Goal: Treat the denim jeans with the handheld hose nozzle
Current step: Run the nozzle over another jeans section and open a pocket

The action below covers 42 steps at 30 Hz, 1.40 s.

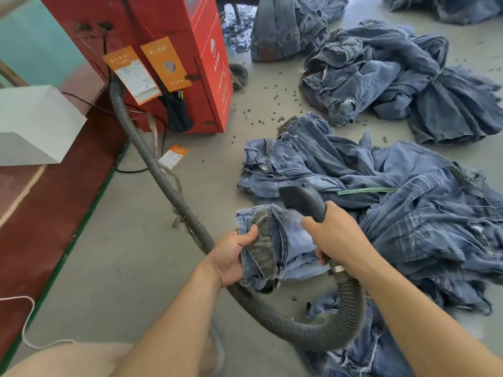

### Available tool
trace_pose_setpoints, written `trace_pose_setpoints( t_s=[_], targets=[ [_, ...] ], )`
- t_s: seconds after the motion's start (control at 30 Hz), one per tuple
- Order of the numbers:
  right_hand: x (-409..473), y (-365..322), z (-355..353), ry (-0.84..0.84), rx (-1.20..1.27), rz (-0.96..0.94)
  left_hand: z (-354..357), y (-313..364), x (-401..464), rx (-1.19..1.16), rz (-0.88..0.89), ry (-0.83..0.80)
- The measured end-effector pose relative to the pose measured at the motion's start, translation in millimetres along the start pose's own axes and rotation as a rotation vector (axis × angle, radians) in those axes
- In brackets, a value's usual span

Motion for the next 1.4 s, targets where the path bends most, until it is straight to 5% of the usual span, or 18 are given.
trace_pose_setpoints(
  t_s=[0.23,0.47,0.67,0.8,1.0,1.17,1.27,1.33,1.4],
  targets=[
    [-36,6,47,-0.126,-0.251,-0.051,-3,11,9,-0.051,0.0,0.031],
    [-20,1,15,-0.025,-0.004,0.009,-5,2,6,-0.026,-0.038,-0.009],
    [-39,-2,43,-0.156,-0.267,-0.046,-13,4,13,-0.037,-0.094,0.044],
    [7,-19,30,-0.055,-0.102,-0.006,-12,-6,8,-0.063,-0.163,-0.026],
    [-20,28,-4,0.09,0.353,0.057,-17,35,17,-0.332,-0.042,0.085],
    [-40,60,8,-0.073,0.387,0.096,-17,43,11,-0.186,-0.002,0.066],
    [-46,72,21,-0.141,0.401,0.143,-25,41,19,-0.307,0.037,0.145],
    [-46,78,27,-0.158,0.473,0.203,-22,29,18,-0.368,-0.039,0.218],
    [-45,80,26,-0.131,0.518,0.228,-24,9,21,-0.174,-0.132,0.253]
  ],
)
Point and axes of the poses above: each hand's wrist, its own x-axis towards the middle knuckle, its own z-axis out of the palm, y = z × x, the point moved 6 cm from there along x, towards the middle knuckle, and after that the axes turned 9 degrees about -x, right-handed, at the moved point
